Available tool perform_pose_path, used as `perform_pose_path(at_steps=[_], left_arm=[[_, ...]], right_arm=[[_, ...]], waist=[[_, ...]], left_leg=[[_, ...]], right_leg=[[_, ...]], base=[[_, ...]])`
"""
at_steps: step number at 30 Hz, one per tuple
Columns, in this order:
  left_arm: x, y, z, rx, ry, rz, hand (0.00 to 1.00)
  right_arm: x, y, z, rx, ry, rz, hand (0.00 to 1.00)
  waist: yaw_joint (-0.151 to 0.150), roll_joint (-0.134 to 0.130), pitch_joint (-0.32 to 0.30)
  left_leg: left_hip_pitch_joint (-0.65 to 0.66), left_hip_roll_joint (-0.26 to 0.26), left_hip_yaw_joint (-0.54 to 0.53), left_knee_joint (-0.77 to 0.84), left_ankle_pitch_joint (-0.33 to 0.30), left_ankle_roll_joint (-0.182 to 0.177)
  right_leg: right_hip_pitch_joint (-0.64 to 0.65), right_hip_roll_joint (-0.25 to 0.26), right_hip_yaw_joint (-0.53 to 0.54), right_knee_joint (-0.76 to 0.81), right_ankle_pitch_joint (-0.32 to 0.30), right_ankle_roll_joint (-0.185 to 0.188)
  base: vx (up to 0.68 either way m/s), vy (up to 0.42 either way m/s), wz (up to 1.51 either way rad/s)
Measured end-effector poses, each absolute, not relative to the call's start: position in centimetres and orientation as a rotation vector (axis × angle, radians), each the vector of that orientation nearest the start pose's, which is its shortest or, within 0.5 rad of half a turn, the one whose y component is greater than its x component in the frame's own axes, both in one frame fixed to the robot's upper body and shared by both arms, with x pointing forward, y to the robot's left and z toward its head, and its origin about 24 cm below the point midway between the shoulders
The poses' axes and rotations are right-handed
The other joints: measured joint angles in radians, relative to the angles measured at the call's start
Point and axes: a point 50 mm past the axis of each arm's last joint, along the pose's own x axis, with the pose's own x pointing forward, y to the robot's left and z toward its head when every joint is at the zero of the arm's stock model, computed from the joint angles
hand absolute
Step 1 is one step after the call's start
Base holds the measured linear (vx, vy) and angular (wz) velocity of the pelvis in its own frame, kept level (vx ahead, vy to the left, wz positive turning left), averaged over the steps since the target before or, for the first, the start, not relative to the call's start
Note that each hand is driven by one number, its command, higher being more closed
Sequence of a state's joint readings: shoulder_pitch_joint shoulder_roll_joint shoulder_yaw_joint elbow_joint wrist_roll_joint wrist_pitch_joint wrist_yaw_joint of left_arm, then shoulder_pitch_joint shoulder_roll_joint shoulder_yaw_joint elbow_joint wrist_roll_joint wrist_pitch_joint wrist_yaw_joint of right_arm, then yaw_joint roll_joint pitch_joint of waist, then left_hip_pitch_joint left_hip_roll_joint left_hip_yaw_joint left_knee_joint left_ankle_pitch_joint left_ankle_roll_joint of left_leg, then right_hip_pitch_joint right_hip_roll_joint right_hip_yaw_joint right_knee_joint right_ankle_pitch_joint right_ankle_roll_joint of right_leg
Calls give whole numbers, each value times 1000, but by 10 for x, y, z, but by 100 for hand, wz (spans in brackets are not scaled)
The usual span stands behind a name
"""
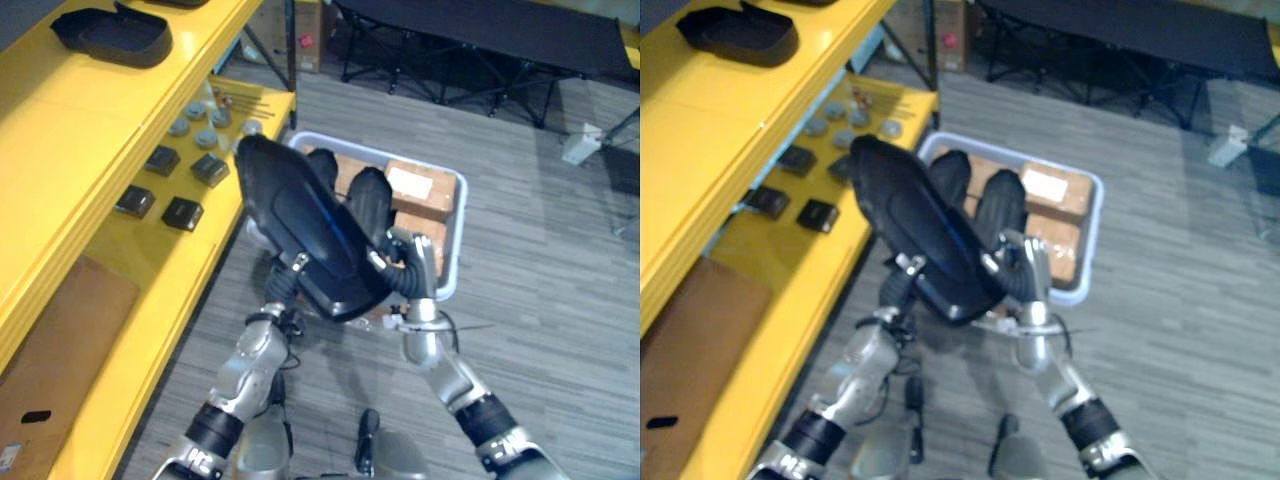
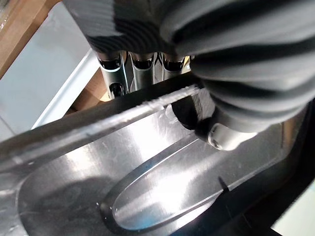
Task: Walk over and take plastic housings, then place them on the shelf
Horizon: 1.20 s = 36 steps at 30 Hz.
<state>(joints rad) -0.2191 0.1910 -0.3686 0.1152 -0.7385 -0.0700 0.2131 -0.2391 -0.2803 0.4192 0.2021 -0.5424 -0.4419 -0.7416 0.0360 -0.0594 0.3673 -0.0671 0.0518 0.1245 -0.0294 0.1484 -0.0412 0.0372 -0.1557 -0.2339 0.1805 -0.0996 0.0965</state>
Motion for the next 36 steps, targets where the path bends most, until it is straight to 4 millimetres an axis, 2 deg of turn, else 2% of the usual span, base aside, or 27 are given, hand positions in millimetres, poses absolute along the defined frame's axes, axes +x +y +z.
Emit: perform_pose_path(at_steps=[4, 8, 11, 14, 18, 22, 25, 26, 29, 32, 33, 36], left_arm=[[279, 101, 64, -373, -22, -163, 100], [274, 96, 77, -167, -144, -173, 100], [272, 94, 78, -74, -181, -124, 100], [266, 97, 71, 9, -185, -58, 100], [257, 110, 58, 37, -147, 57, 100], [254, 119, 57, 37, -163, 172, 100], [247, 128, 57, 82, -199, 249, 100], [244, 134, 56, 76, -210, 289, 100], [237, 144, 57, 47, -232, 361, 100], [223, 154, 67, -11, -311, 407, 100], [212, 156, 73, -56, -363, 409, 100], [199, 156, 80, -141, -420, 402, 100]], right_arm=[[256, -103, 84, -496, -751, -52, 0], [251, -103, 85, -390, -728, -42, 0], [244, -102, 101, -298, -766, -15, 0], [241, -106, 119, -181, -788, 7, 0], [242, -134, 133, -84, -766, -84, 0], [236, -165, 131, -3, -705, -183, 0], [224, -187, 119, 86, -628, -240, 0], [217, -196, 111, 140, -590, -275, 0], [200, -217, 92, 232, -517, -372, 0], [181, -232, 55, 270, -330, -461, 0], [166, -236, 30, 287, -197, -508, 0], [139, -238, -5, 289, -15, -584, 0]], waist=[[4, 0, 0], [2, 1, -1], [-1, 2, -1], [-7, 4, -12], [-10, 9, -33], [-14, 26, -45], [-31, 38, -56], [-44, 39, -58], [-56, 42, -72], [-82, 37, -75], [-81, 37, -76], [-91, 47, -83]], left_leg=[[-1, 0, 0, 0, 0, 1], [-2, -2, 0, 1, 1, 1], [-1, -2, 0, 1, 1, 2], [0, -2, 0, 1, 1, 2], [22, -2, 5, 0, 0, 2], [34, -1, 24, -8, -5, 4], [40, 0, 30, -18, -3, 5], [46, 0, 36, -25, -3, 5], [50, 2, 55, -34, -2, 4], [50, 1, 65, -47, -2, 4], [51, 2, 79, -48, -3, 2], [54, -1, 82, -49, -6, 2]], right_leg=[[0, -1, 0, -1, 2, 1], [0, 0, 0, -2, 4, 2], [0, 0, -1, -1, 4, 2], [0, 0, -1, 0, 4, 2], [17, 0, 1, -2, 4, 1], [16, 0, 14, -9, -1, -7], [16, 1, 22, -20, 5, -8], [17, 2, 29, -23, 6, -8], [11, 4, 48, -39, 15, -5], [2, 4, 55, -43, 15, -5], [-3, 6, 70, -49, 17, -3], [1, 3, 73, -56, 24, 6]], base=[[0, 0, 0], [0, 0, 0], [0, 0, 0], [0, 0, 0], [-7, 3, -3], [-36, 23, -10], [-7, 24, -10], [19, 15, -15], [41, 16, -18], [58, 8, -13], [83, 4, -21], [75, 3, -7]])
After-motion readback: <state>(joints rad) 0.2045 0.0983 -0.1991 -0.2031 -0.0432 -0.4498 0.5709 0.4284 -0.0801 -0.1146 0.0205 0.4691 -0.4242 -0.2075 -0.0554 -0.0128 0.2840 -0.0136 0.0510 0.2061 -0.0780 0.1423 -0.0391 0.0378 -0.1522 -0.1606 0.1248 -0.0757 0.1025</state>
